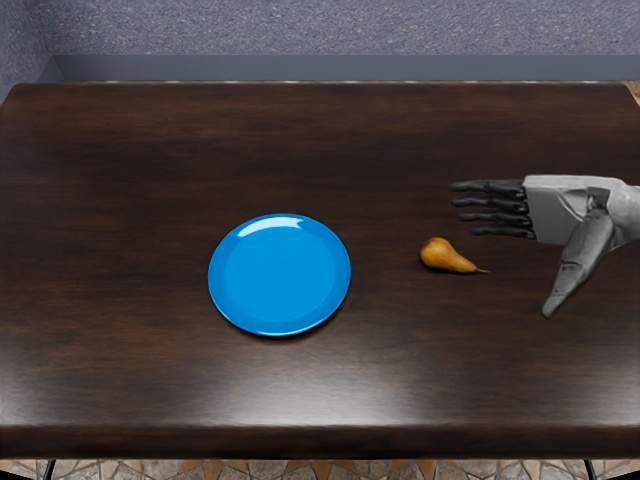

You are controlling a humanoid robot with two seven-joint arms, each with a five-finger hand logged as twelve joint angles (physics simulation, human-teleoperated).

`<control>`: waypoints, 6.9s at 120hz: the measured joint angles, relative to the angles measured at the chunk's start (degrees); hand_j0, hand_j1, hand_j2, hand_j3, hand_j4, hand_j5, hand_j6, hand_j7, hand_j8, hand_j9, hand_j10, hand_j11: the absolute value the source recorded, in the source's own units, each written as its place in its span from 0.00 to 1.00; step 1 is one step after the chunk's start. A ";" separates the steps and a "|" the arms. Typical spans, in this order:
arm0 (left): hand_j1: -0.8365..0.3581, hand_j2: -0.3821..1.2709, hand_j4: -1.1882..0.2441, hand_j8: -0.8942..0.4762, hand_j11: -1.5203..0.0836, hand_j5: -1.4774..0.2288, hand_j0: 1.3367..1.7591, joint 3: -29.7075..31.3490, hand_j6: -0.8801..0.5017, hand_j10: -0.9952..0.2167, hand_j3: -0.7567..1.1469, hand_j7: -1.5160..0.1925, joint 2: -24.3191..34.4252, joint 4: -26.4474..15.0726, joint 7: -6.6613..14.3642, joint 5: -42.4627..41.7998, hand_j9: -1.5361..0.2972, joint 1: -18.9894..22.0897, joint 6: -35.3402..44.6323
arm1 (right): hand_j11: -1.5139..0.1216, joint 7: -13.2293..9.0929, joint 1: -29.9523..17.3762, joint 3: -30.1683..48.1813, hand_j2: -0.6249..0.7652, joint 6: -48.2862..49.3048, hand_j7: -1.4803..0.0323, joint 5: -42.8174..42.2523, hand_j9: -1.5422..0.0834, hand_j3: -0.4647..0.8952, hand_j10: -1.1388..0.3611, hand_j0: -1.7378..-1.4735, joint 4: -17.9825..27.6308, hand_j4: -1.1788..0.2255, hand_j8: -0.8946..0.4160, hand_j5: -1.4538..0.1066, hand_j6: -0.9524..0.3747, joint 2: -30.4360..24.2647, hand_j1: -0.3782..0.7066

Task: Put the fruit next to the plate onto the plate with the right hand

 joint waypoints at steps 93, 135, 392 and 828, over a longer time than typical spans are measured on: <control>0.99 0.23 0.83 0.65 0.95 0.87 0.76 0.00 0.64 0.82 0.40 0.89 0.00 0.00 -0.01 0.00 0.84 0.00 0.01 | 0.93 -28.27 -1.08 1.46 0.45 -52.85 0.98 -31.21 0.95 0.34 0.76 0.30 4.77 0.84 0.68 0.93 0.71 22.13 0.03; 0.99 0.23 0.83 0.65 0.95 0.87 0.76 0.00 0.64 0.82 0.40 0.89 0.00 0.00 -0.01 0.00 0.84 0.02 0.00 | 0.88 -29.98 -5.35 1.06 0.44 -59.32 0.93 -41.85 0.90 0.34 0.72 0.30 5.83 0.80 0.64 0.88 0.67 26.05 0.09; 0.99 0.23 0.83 0.65 0.95 0.87 0.76 0.01 0.64 0.82 0.40 0.89 0.00 0.00 -0.01 0.00 0.84 0.00 0.00 | 0.57 -30.05 -14.36 1.49 0.39 -66.29 0.59 -49.90 0.59 0.34 0.46 0.30 -1.27 0.52 0.34 0.56 0.38 36.32 0.52; 0.99 0.23 0.83 0.65 0.95 0.87 0.76 0.01 0.64 0.82 0.40 0.89 0.00 0.00 0.00 0.00 0.84 -0.02 0.00 | 0.48 -30.05 -5.42 3.96 0.49 -65.34 0.50 -49.28 0.50 0.34 0.41 0.30 4.72 0.44 0.31 0.46 0.29 43.45 0.59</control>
